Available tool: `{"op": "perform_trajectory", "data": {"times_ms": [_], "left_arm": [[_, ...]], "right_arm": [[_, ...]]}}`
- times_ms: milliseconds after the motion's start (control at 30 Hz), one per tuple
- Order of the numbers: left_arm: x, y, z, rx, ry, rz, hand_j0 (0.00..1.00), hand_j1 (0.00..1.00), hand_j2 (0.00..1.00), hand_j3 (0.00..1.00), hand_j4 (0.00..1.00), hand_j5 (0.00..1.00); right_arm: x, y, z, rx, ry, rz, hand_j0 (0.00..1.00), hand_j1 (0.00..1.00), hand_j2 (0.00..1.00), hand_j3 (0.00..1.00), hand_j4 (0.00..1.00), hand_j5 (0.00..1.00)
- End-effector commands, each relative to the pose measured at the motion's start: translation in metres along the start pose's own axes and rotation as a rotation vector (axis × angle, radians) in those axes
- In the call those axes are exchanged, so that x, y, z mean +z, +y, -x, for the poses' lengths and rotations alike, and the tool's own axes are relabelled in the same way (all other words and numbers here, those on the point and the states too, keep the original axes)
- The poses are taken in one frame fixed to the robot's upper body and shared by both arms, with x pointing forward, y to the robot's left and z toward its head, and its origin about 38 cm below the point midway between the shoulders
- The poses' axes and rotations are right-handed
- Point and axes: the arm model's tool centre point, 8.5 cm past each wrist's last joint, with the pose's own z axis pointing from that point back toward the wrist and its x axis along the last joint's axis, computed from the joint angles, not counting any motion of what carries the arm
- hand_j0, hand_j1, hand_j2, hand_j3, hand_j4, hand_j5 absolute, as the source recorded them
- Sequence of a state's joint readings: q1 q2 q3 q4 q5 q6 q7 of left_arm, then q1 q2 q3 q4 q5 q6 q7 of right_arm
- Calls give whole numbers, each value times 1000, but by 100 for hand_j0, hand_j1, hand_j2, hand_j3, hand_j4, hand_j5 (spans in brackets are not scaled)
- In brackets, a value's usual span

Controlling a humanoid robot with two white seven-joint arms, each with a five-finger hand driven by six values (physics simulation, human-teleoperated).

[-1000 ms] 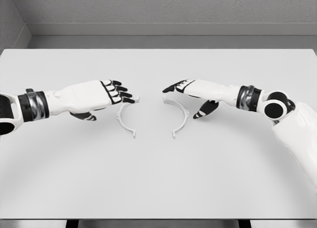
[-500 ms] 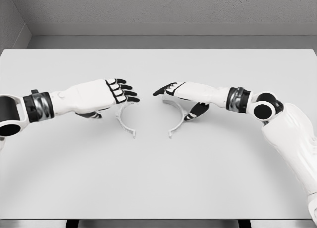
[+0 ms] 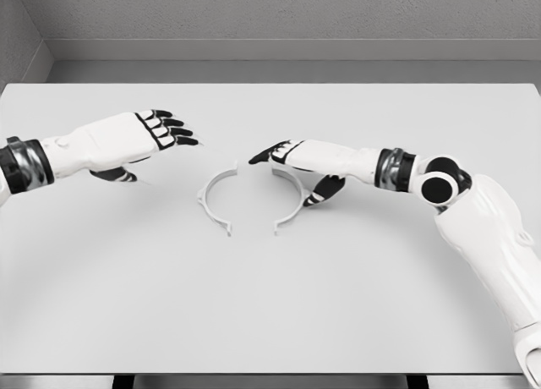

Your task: Assemble PVC drainage pipe clamps

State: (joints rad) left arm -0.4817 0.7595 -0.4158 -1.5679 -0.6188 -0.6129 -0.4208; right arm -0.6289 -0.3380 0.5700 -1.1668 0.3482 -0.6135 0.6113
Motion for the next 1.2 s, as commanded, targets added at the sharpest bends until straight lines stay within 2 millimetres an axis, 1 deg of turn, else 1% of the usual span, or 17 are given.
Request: {"op": "perform_trajectory", "data": {"times_ms": [0,200,267,300,367,433,467,633,767,800,833,867,900,1067,1167], "left_arm": [[9,4,9,2,31,-11,100,100,100,100,100,100],[5,2,5,5,19,41,100,100,100,100,100,100],[5,0,6,11,21,45,100,100,100,100,100,100],[5,-1,6,11,21,46,100,100,100,100,100,100],[5,0,6,11,20,42,100,100,100,100,100,100],[4,0,5,11,17,42,100,100,100,100,100,100],[4,0,5,13,17,40,100,100,100,100,100,100],[1,3,3,12,12,27,100,100,100,100,100,100],[-1,5,2,10,8,24,100,100,100,100,100,100],[-4,4,1,13,3,22,100,100,100,100,100,100],[-7,3,-1,17,-3,19,100,100,100,100,100,100],[-9,3,-3,20,-8,13,100,100,100,100,100,100],[-11,3,-4,23,-12,10,100,100,100,100,100,100],[-18,0,-9,31,-25,7,100,100,100,100,100,100],[-19,-2,-11,35,-28,10,100,100,100,100,100,100]], "right_arm": [[-4,0,-3,-7,-11,4,100,100,100,100,100,100],[-9,1,-6,-3,-19,1,100,100,100,100,100,100],[-7,1,-4,-3,-14,0,100,100,100,100,100,100],[-3,1,-2,-1,-5,-3,100,100,100,100,100,100],[17,-2,10,8,39,2,100,100,100,100,100,100],[35,-12,19,11,76,34,100,100,100,100,100,100],[41,-16,22,10,88,49,100,100,100,100,100,100],[45,-21,29,6,109,54,100,100,100,100,100,100],[42,-23,43,-14,146,33,100,100,100,100,100,100],[35,-20,43,-16,144,13,100,100,100,100,100,100],[29,-16,42,-23,138,1,100,100,100,100,100,100],[24,-16,40,-25,129,2,100,100,100,100,100,100],[23,-19,40,-20,128,5,100,100,100,100,100,100],[13,-18,36,-30,113,11,100,100,100,100,100,100],[2,-14,33,-30,106,-1,100,100,100,100,100,100]]}}
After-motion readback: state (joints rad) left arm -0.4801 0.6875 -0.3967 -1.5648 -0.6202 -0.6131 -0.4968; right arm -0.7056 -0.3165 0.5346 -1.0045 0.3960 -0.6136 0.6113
